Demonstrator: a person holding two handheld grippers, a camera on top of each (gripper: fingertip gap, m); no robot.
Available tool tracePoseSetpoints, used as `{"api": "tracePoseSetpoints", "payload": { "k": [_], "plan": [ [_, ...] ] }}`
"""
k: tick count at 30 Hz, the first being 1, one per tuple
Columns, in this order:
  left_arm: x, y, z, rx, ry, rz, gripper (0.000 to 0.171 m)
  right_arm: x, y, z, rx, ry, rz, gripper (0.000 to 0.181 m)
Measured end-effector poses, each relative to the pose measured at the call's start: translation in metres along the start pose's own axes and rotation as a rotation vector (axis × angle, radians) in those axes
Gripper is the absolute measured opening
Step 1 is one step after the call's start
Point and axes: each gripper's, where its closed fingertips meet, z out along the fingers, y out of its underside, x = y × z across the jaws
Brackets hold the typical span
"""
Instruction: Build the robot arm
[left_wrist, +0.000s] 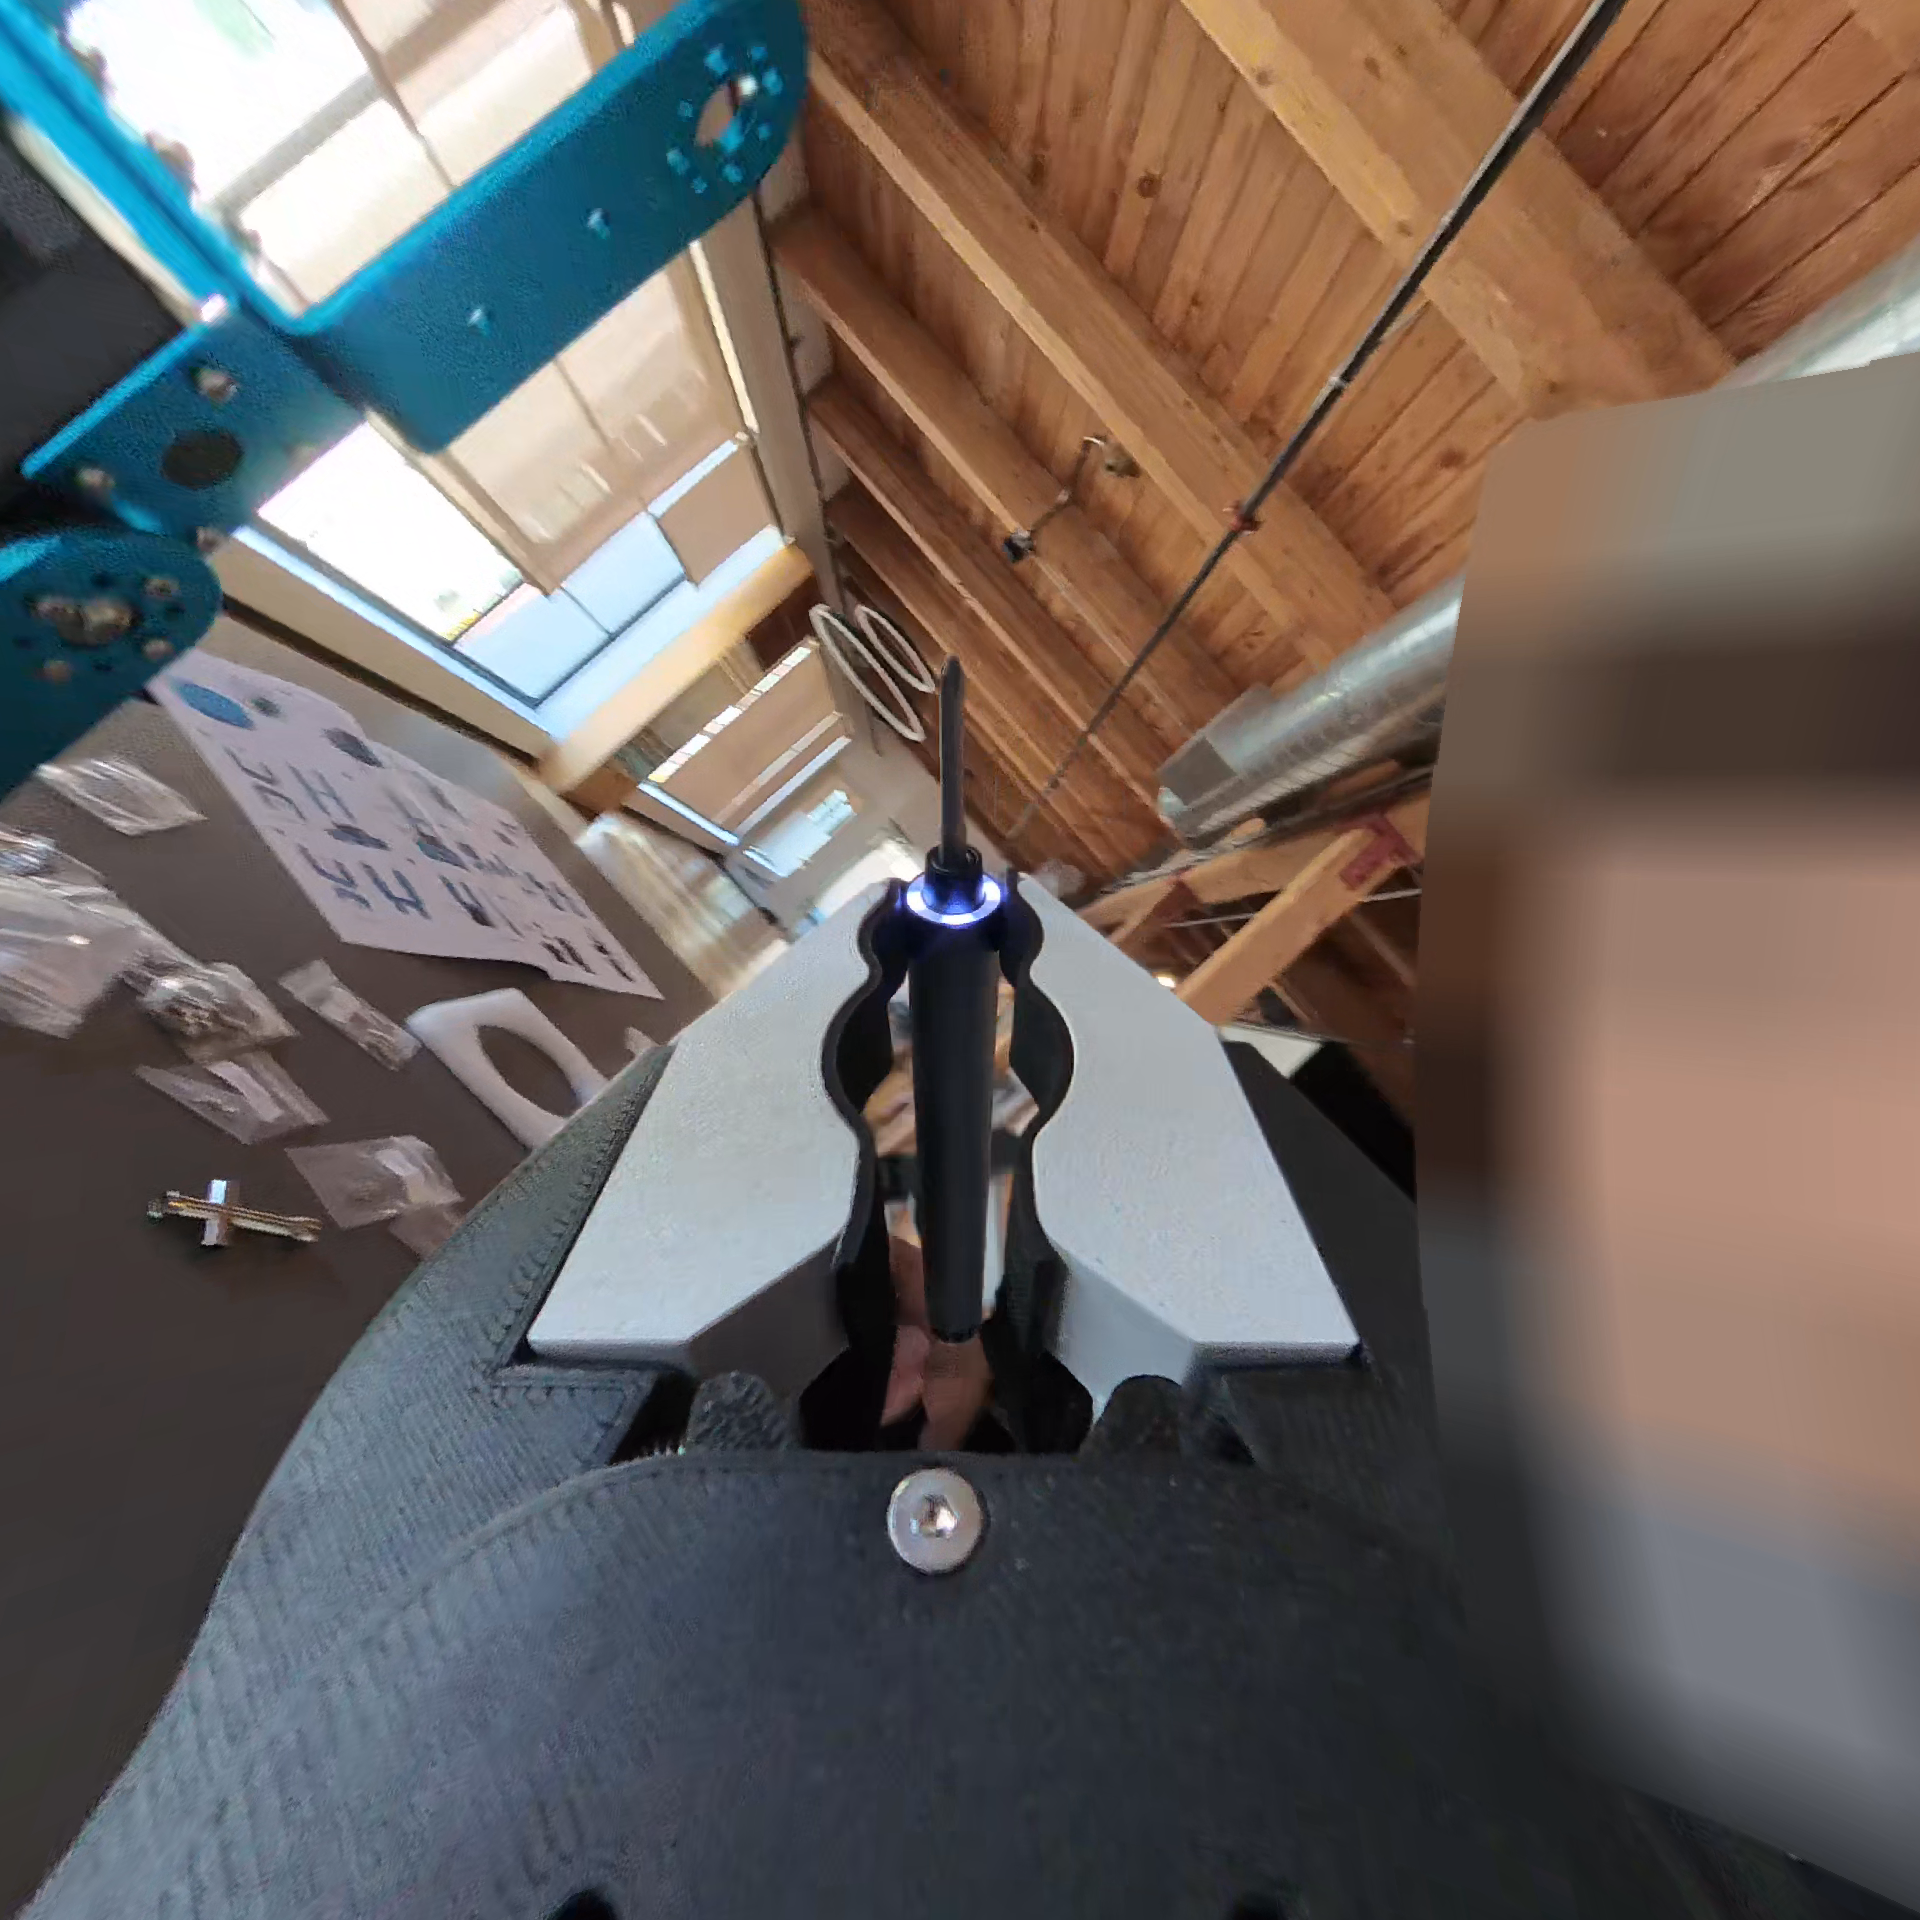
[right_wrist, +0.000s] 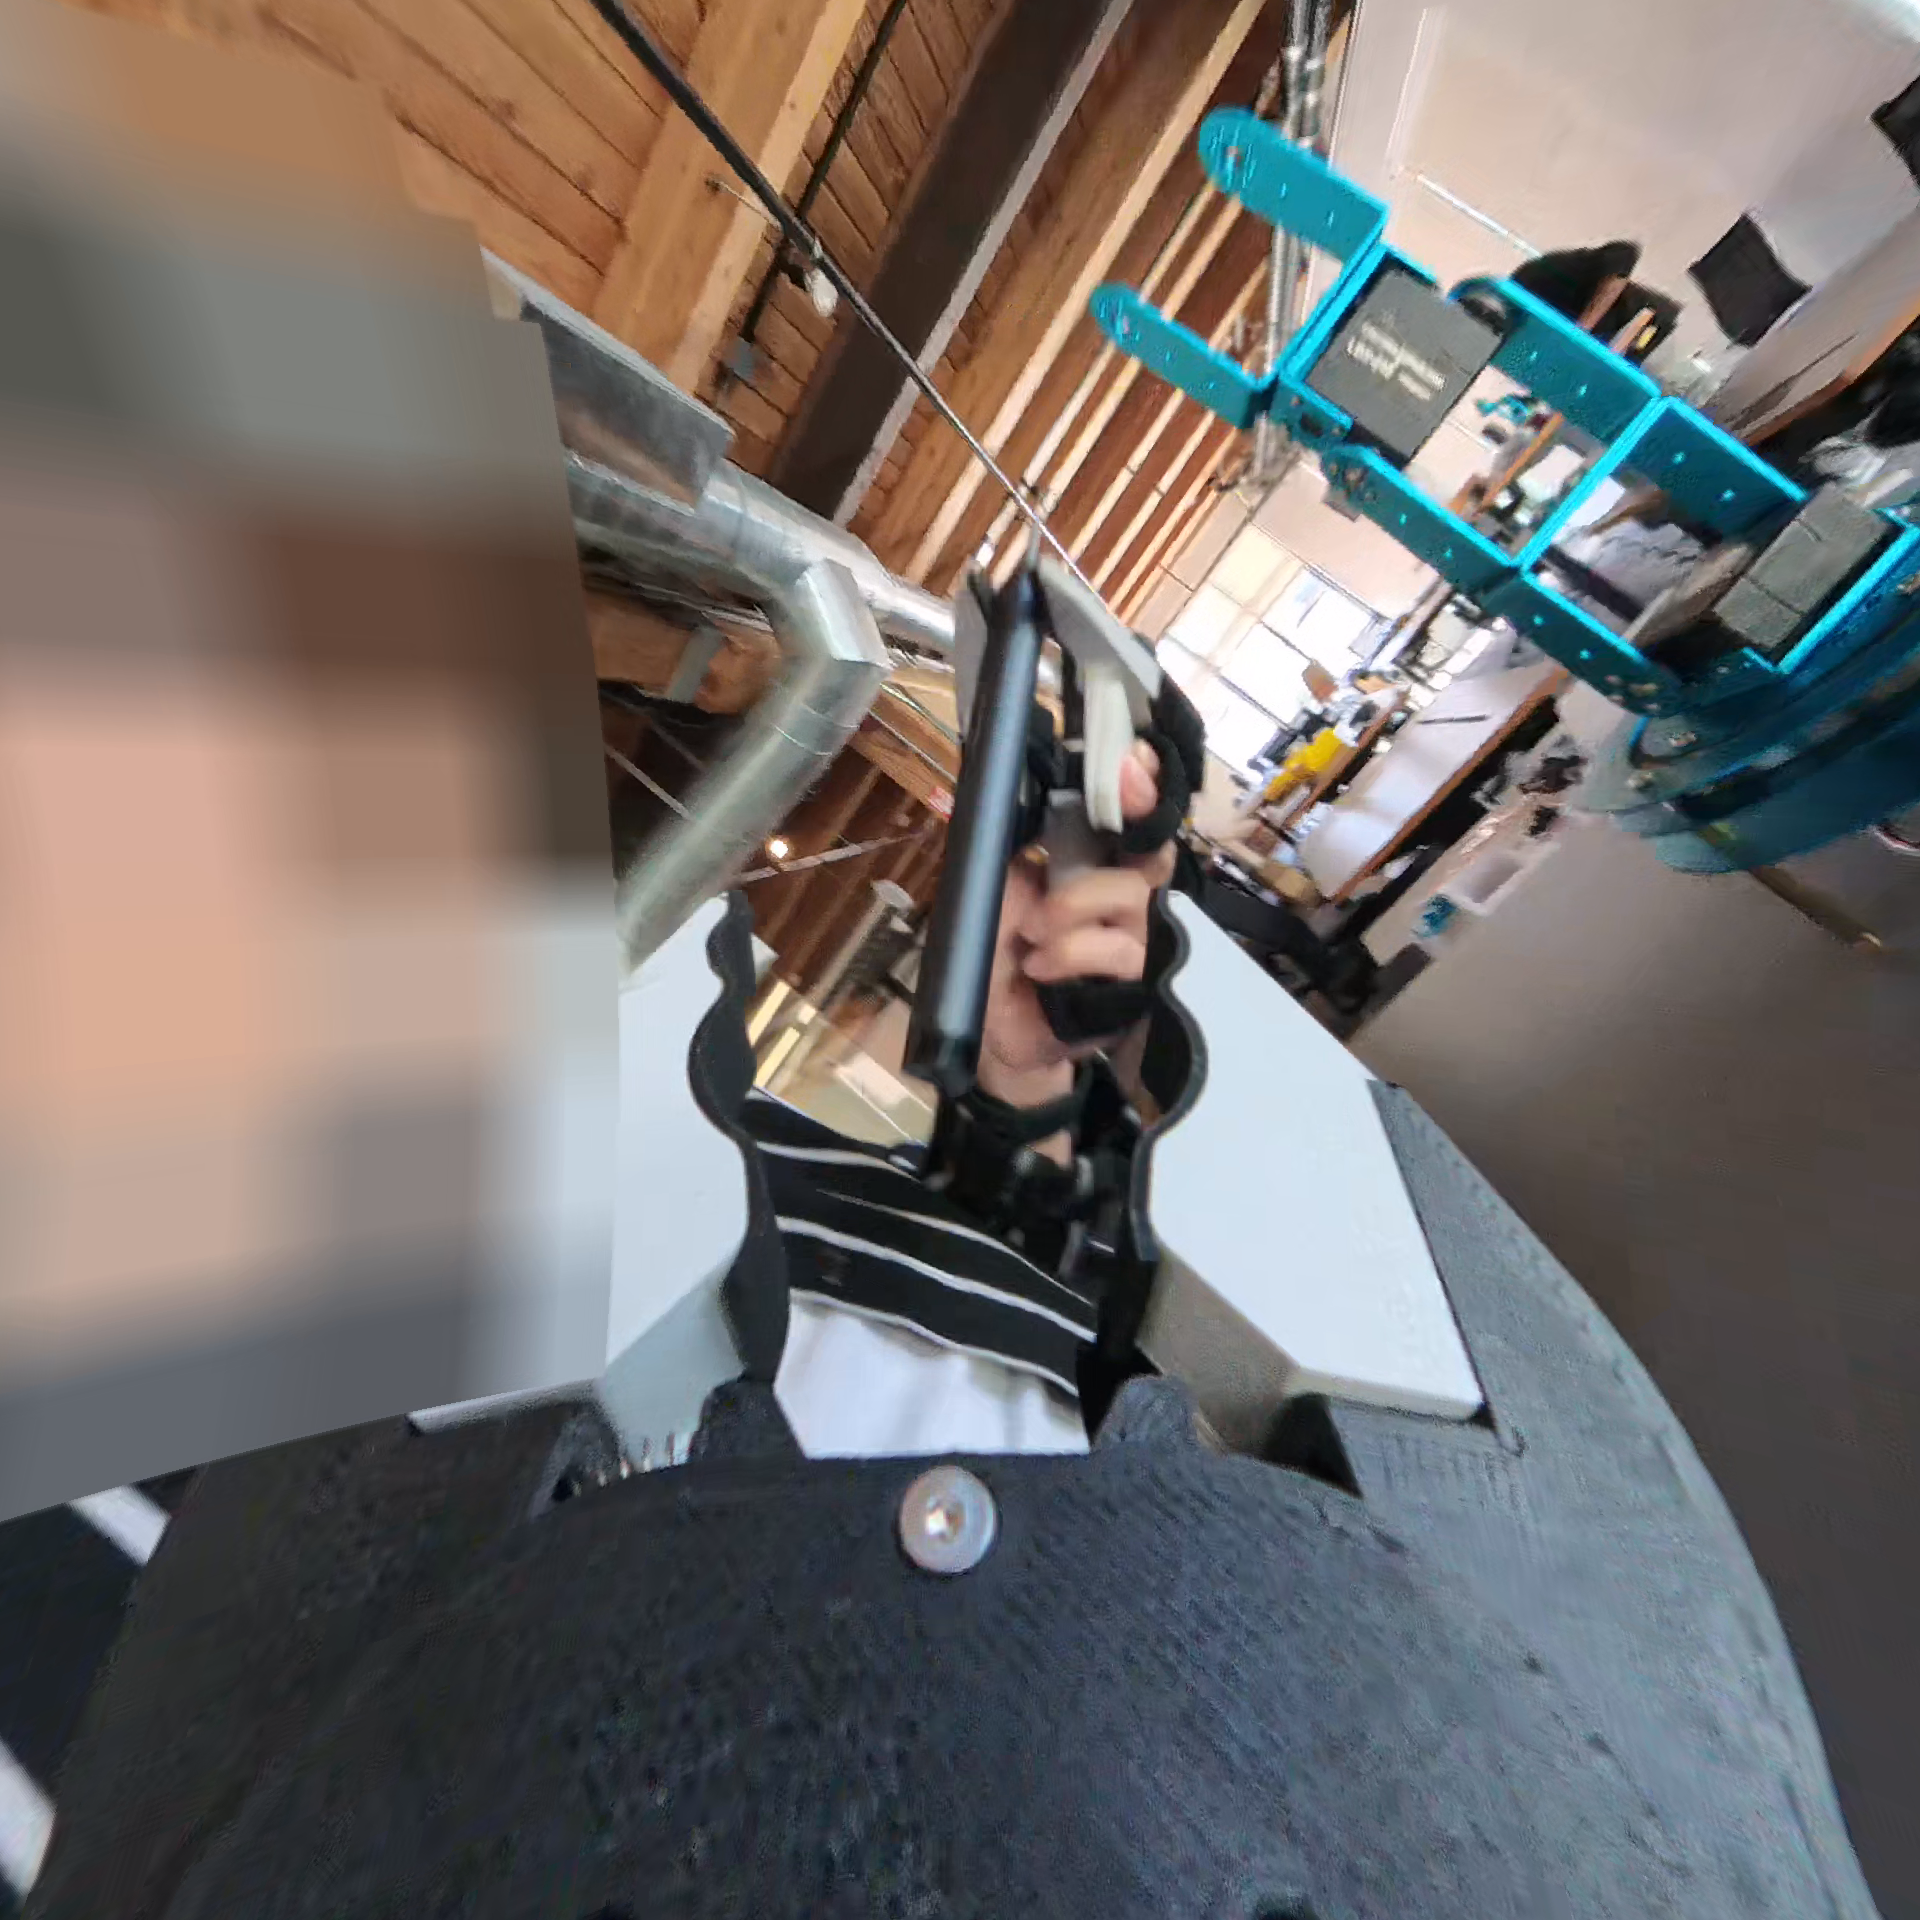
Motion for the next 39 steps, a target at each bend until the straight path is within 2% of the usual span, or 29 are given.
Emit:
{"api": "tracePoseSetpoints", "payload": {
  "k": [1, 3, 6, 9, 12, 16, 17, 21, 24, 26, 31, 32, 36, 39],
  "plan": [
    [0.000, -0.001, 0.003, 0.008, -0.034, 0.028, 0.016, 0.001, 0.008, 0.001, -0.024, 0.021, -0.038, 0.075],
    [-0.004, 0.000, 0.008, 0.015, -0.099, 0.076, 0.016, 0.009, 0.017, 0.009, -0.061, 0.112, -0.181, 0.067],
    [-0.006, 0.004, 0.016, 0.023, -0.141, 0.110, 0.016, 0.022, 0.008, 0.017, -0.123, 0.307, -0.522, 0.052],
    [-0.007, 0.010, 0.021, 0.032, -0.152, 0.122, 0.016, 0.017, 0.006, 0.020, -0.218, 0.335, -0.692, 0.018],
    [-0.002, 0.016, 0.022, 0.029, -0.114, 0.138, 0.016, 0.017, 0.004, 0.012, -0.330, 0.369, -0.780, 0.017],
    [0.001, 0.020, 0.020, 0.053, -0.125, 0.154, 0.017, 0.023, 0.005, 0.011, -0.542, 0.484, -1.104, 0.019],
    [0.001, 0.019, 0.020, 0.068, -0.124, 0.139, 0.018, 0.026, 0.006, 0.014, -0.563, 0.504, -1.162, 0.025],
    [0.006, 0.014, 0.014, 0.126, -0.089, 0.107, 0.018, 0.026, 0.013, 0.024, -0.557, 0.501, -1.186, 0.020],
    [0.013, 0.015, 0.009, 0.130, -0.027, 0.112, 0.019, 0.025, -0.001, 0.019, -0.553, 0.557, -1.239, 0.017],
    [0.013, 0.019, 0.007, 0.093, 0.007, 0.138, 0.019, 0.019, -0.014, 0.013, -0.593, 0.597, -1.340, 0.016],
    [0.011, 0.027, 0.002, -0.006, 0.053, 0.251, 0.057, 0.001, -0.041, 0.003, -0.755, 0.702, -1.827, 0.016],
    [0.011, 0.027, -0.001, -0.021, 0.052, 0.281, 0.056, -0.003, -0.044, 0.002, -0.776, 0.702, -1.908, 0.016],
    [-0.005, 0.012, -0.025, -0.021, -0.112, 0.461, 0.067, -0.016, -0.054, -0.005, -0.889, 0.701, -2.137, 0.016],
    [-0.013, 0.006, -0.047, -0.127, -0.341, 0.747, 0.067, -0.020, -0.059, -0.016, -0.988, 0.713, -2.227, 0.016]
  ]
}}
